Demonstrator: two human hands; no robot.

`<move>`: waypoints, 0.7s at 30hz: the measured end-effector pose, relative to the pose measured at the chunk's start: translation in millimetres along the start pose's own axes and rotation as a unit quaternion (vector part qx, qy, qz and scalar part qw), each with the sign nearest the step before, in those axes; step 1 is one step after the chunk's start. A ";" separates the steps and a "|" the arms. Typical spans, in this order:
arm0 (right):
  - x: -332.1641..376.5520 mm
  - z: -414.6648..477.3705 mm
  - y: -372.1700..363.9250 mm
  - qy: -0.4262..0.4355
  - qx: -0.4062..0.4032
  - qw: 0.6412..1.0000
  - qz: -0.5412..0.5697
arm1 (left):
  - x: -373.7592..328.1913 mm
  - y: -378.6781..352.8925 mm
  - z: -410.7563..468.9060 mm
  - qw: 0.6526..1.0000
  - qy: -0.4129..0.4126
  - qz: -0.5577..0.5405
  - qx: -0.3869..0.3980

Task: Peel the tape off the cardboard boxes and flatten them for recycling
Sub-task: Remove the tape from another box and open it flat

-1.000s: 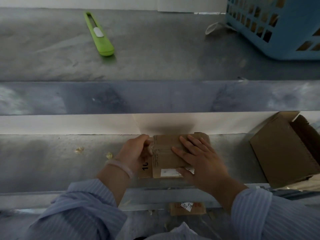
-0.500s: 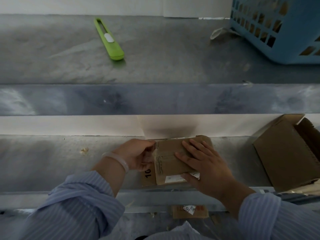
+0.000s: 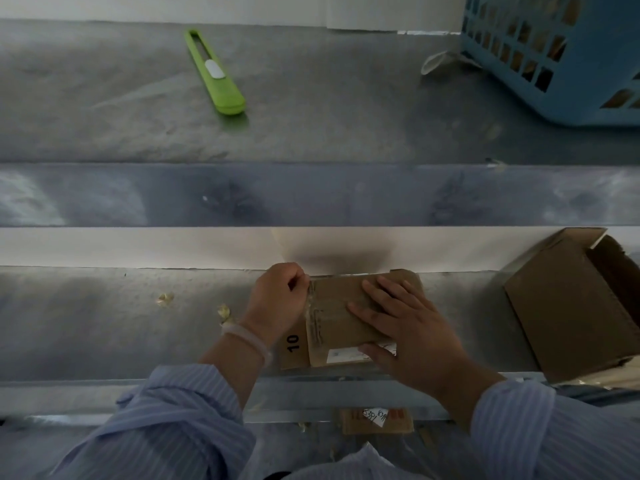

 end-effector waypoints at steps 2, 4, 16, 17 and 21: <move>0.3 1.3 0.5 -0.001 -0.007 1.000 0.004 | 3.3 -3.2 -2.0 0.997 0.066 -0.031 0.017; 0.4 1.7 0.4 0.001 -0.012 1.000 0.006 | 13.2 -8.6 -6.9 0.951 0.251 -0.163 0.077; 3.0 -5.5 0.8 0.045 -0.016 0.999 0.003 | 15.6 -9.3 -7.7 0.840 0.400 -0.197 0.309; 3.4 -5.0 1.4 0.044 -0.014 0.999 0.003 | 14.9 -7.4 -4.7 0.844 0.390 -0.191 0.317; 3.8 -5.2 2.7 0.046 -0.017 0.999 0.003 | 11.5 -3.4 3.4 0.850 0.364 -0.166 0.343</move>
Point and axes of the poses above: each hand's wrist, its own z-axis towards the middle knuckle, its own y-axis out of the back of the hand, x = y × z, the point moved 5 cm from there along z, towards the middle knuckle, and after that the axes turned 11 degrees about -x, right-handed, at the moved point
